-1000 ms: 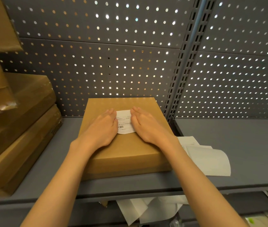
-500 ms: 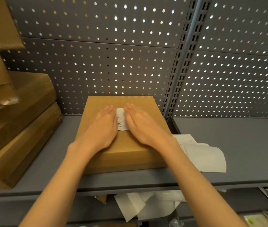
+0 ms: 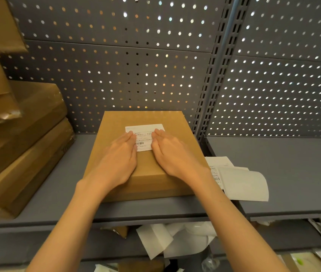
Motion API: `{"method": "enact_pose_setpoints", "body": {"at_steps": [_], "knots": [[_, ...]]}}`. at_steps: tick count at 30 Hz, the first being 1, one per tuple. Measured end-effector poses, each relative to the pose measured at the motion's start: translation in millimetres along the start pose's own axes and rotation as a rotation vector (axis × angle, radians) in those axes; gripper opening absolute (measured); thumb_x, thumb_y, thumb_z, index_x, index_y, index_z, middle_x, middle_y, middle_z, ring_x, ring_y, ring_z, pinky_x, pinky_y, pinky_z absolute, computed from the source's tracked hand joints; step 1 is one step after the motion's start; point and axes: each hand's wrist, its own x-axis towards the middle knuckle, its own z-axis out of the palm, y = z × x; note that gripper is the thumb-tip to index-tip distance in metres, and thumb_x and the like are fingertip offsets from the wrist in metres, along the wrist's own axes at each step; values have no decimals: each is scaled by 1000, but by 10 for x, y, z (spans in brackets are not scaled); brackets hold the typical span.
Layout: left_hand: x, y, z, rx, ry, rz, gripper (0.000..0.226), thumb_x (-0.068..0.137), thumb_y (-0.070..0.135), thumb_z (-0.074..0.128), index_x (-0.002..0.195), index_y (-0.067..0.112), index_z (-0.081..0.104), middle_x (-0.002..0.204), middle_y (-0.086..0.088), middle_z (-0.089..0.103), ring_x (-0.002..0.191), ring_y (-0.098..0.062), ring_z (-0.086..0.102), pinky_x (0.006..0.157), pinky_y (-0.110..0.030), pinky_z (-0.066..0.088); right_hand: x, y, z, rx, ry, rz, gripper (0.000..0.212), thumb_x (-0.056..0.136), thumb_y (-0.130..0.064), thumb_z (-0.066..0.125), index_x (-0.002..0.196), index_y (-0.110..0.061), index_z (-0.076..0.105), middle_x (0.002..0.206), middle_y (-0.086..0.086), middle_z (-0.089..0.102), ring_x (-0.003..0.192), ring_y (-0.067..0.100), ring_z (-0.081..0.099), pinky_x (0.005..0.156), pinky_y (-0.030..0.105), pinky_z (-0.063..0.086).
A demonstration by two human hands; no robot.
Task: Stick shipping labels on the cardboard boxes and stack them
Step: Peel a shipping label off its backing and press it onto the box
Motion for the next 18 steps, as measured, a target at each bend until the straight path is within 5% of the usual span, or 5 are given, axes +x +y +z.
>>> {"method": "enact_pose_setpoints", "body": {"at_steps": [9, 18], "knots": [[-71, -61, -36, -39, 4, 2, 46, 102, 22, 26, 146, 7, 27, 155, -5, 23, 143, -15, 18, 110, -16, 4, -68, 149, 6, 33, 59, 77, 40, 102, -19, 26, 125, 0, 52, 135, 14, 50, 123, 30, 44, 102, 41, 35], [-107, 163, -1, -40, 62, 53, 47, 102, 22, 25, 147, 9, 24, 156, -4, 19, 144, -14, 14, 112, -19, 1, -204, -83, -89, -13, 41, -93, 44, 103, -17, 24, 143, -2, 33, 153, 13, 29, 142, 21, 21, 112, 23, 7]]}}
